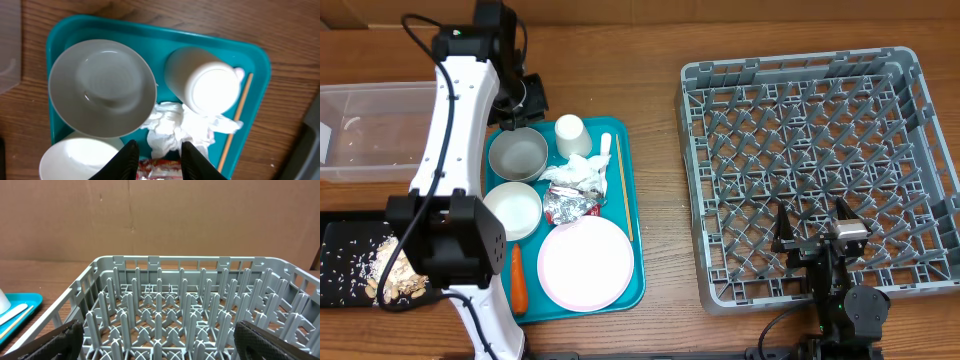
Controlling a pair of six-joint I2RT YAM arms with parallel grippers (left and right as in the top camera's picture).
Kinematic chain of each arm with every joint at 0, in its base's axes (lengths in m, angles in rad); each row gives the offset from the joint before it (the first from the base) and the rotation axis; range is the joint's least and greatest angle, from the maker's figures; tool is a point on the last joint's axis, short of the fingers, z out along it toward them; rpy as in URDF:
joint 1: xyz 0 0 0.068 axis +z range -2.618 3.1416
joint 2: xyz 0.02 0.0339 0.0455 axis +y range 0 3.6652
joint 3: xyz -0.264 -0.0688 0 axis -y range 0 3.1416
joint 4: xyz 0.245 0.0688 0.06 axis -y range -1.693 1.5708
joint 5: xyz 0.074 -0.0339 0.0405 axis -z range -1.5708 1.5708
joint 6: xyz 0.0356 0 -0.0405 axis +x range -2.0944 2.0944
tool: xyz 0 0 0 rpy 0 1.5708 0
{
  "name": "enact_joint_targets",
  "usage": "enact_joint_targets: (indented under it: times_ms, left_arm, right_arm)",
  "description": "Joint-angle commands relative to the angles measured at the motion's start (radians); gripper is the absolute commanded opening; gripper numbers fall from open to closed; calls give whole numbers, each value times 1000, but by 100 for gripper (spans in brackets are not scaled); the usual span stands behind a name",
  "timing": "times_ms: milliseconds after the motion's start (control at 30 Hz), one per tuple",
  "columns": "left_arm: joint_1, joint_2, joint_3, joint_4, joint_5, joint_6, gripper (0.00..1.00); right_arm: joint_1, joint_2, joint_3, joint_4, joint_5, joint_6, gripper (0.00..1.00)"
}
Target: Sort waste into correct bins and load items into the dishwasher rack
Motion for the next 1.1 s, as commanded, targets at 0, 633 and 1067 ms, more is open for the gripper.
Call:
enact_joint_targets:
  times_ms: [0, 633, 1067]
  left_arm:
    - [-7, -110, 54, -42, 27, -7, 34]
    - [-76, -370, 53, -287, 106, 32, 49]
    - [-521, -374, 37, -298, -12, -79, 95]
  right_arm:
    - [-6, -10, -11, 5, -6, 0, 100]
    - [-6, -10, -10, 5, -6, 0, 100]
    - [-6, -10, -11, 5, -6, 0, 100]
